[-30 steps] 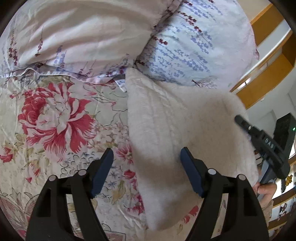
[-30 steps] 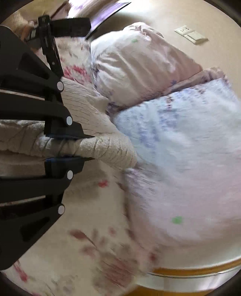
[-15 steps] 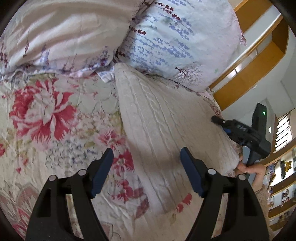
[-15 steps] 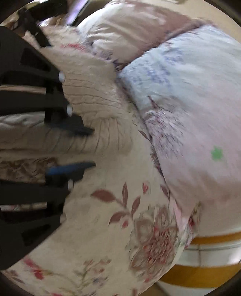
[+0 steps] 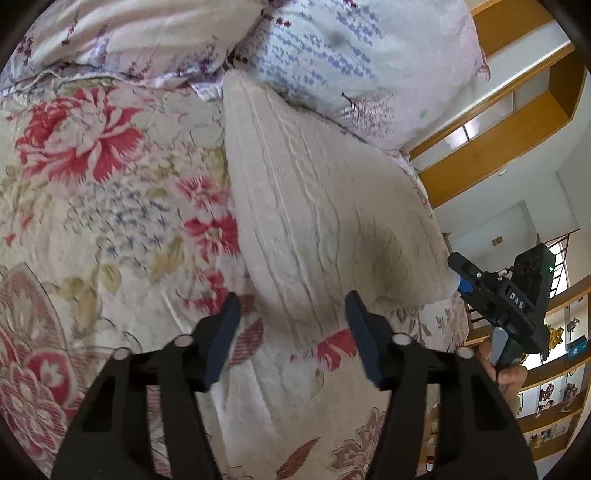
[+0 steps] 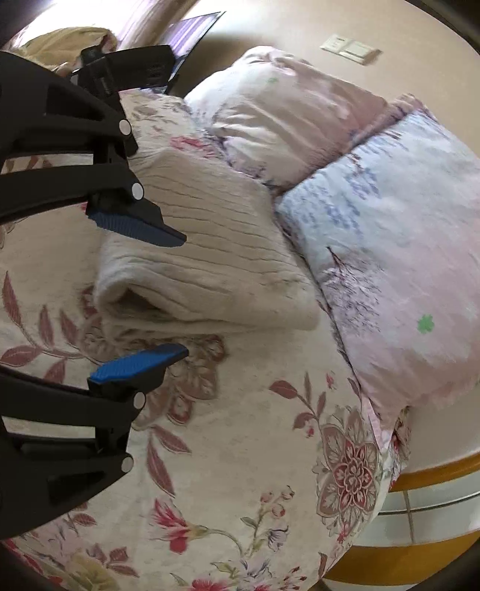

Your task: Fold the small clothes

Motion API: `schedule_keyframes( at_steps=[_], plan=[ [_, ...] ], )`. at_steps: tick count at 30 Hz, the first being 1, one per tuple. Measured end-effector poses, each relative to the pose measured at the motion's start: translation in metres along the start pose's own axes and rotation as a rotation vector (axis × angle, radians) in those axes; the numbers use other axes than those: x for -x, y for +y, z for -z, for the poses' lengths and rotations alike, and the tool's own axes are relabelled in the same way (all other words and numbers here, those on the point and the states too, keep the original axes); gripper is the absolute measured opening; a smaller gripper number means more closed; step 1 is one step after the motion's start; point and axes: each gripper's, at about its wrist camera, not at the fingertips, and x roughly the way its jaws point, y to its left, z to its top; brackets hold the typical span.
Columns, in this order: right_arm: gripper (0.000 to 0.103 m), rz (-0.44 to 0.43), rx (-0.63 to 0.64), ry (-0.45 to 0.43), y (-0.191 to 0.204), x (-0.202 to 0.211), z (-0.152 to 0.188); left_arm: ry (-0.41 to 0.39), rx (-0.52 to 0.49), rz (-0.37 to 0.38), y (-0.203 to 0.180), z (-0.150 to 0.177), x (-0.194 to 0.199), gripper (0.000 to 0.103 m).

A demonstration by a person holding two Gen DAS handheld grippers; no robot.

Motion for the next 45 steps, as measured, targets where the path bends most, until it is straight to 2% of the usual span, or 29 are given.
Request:
schedule_keyframes(
  at_steps=[1,2,3,4,6,11,13,17,20,24,25,26,27,29,31,33,37,40,42,45],
  plan=[
    [0.045,-0.002,0.009,0.003,0.001,-0.001,0.003,0.005,0.002,0.002,0.000,0.001,-0.002,0.045],
    [0.028,-0.011,0.016,0.014,0.002,-0.004,0.006,0.009,0.004,0.007,0.000,0.001,-0.005,0.035],
    [0.016,-0.014,0.017,0.017,0.002,-0.006,0.007,0.008,0.005,0.003,0.000,0.001,-0.007,0.031],
    [0.014,-0.014,0.021,0.010,0.002,-0.006,0.008,0.002,0.001,-0.005,0.000,0.001,-0.007,0.027],
    [0.011,0.001,0.034,-0.027,0.005,-0.001,0.008,-0.003,-0.014,-0.007,0.000,0.002,-0.007,0.019],
    [0.009,-0.001,0.025,-0.161,0.005,0.031,0.004,-0.023,-0.057,0.033,0.000,0.006,0.006,0.014],
    [0.009,0.033,0.034,-0.149,0.003,0.029,0.008,-0.028,-0.078,0.048,0.001,0.010,0.012,0.013],
    [0.009,0.183,0.044,-0.050,-0.010,-0.002,0.024,-0.009,-0.106,0.024,0.008,0.018,0.008,0.013],
    [0.009,0.202,0.011,-0.028,-0.017,-0.014,0.026,-0.012,-0.106,0.015,0.009,0.019,0.004,0.013],
    [0.013,0.247,0.045,-0.023,-0.008,-0.011,0.019,-0.022,-0.148,-0.019,-0.002,0.018,0.006,0.018],
    [0.018,0.251,0.048,-0.032,-0.007,-0.008,0.018,-0.036,-0.162,-0.034,-0.005,0.018,0.011,0.019],
    [0.025,0.257,0.052,-0.047,-0.005,-0.003,0.016,-0.051,-0.170,-0.051,-0.007,0.017,0.015,0.026],
    [0.029,0.261,0.056,-0.070,-0.002,0.002,0.016,-0.084,-0.187,-0.085,-0.010,0.016,0.022,0.038],
    [0.030,0.264,0.064,-0.121,0.004,0.012,0.012,-0.143,-0.219,-0.153,-0.016,0.014,0.030,0.054],
    [0.030,0.231,0.073,-0.148,0.012,0.016,0.009,-0.185,-0.263,-0.235,-0.027,0.009,0.033,0.059],
    [0.030,0.191,0.091,-0.142,0.020,0.012,0.007,-0.189,-0.284,-0.271,-0.034,0.004,0.030,0.065],
    [0.030,0.168,0.132,-0.123,0.033,-0.002,0.006,-0.166,-0.311,-0.353,-0.048,-0.006,0.012,0.067],
    [0.031,0.188,0.142,-0.088,0.033,-0.016,0.005,-0.137,-0.305,-0.398,-0.046,-0.009,-0.005,0.067],
    [0.032,0.208,0.128,-0.032,0.024,-0.030,0.008,-0.111,-0.281,-0.399,-0.041,-0.009,-0.013,0.067],
    [0.032,0.199,0.119,-0.033,0.018,-0.034,0.011,-0.109,-0.281,-0.397,-0.039,-0.007,-0.016,0.069]
  ],
)
